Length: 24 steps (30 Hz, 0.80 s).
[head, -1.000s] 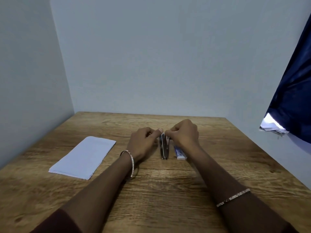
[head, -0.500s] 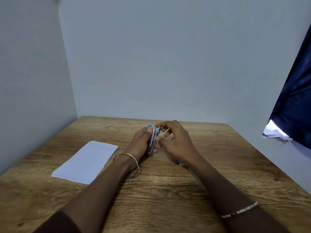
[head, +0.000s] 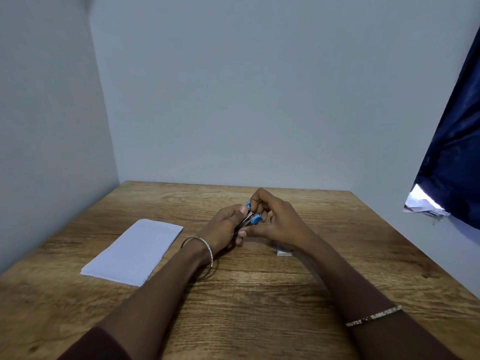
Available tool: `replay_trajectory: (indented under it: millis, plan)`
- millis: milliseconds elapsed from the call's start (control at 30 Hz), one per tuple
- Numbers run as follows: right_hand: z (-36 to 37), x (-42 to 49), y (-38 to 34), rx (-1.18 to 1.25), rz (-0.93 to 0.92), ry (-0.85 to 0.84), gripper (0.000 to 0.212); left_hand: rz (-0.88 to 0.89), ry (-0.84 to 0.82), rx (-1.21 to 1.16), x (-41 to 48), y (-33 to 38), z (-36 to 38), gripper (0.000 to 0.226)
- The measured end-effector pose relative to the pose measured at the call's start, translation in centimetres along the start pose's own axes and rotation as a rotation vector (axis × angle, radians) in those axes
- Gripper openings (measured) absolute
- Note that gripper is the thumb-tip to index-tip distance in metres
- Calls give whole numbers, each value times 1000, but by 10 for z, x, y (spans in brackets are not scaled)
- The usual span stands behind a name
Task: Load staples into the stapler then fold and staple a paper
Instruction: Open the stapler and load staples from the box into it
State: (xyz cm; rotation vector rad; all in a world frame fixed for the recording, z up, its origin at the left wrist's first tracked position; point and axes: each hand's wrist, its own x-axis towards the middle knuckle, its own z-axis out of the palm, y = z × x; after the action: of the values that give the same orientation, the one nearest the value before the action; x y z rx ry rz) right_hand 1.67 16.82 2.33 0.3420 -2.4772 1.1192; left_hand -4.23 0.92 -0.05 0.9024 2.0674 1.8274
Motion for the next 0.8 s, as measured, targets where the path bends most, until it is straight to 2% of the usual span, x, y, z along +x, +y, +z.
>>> replay_trajectory:
  millis: [233, 367, 467, 600, 700, 800]
  plan:
    - [1, 2, 3, -14, -54, 32, 49, 18, 33, 67, 1, -3, 0, 46]
    - [-1, 3, 3, 23, -62, 23, 47, 19, 51, 46, 0, -1, 3, 41]
    - [5, 0, -1, -12, -103, 4, 45, -30, 168, -123, 2, 2, 0, 38]
    - [11, 1, -9, -45, -146, 3, 43, -10, 265, -272, 4, 3, -5, 36]
    - [6, 2, -8, -14, -86, -4, 38, -31, 341, -433, 5, 7, -6, 36]
    - [3, -1, -5, 201, 61, -19, 39, -62, 391, -606, 8, 8, -11, 36]
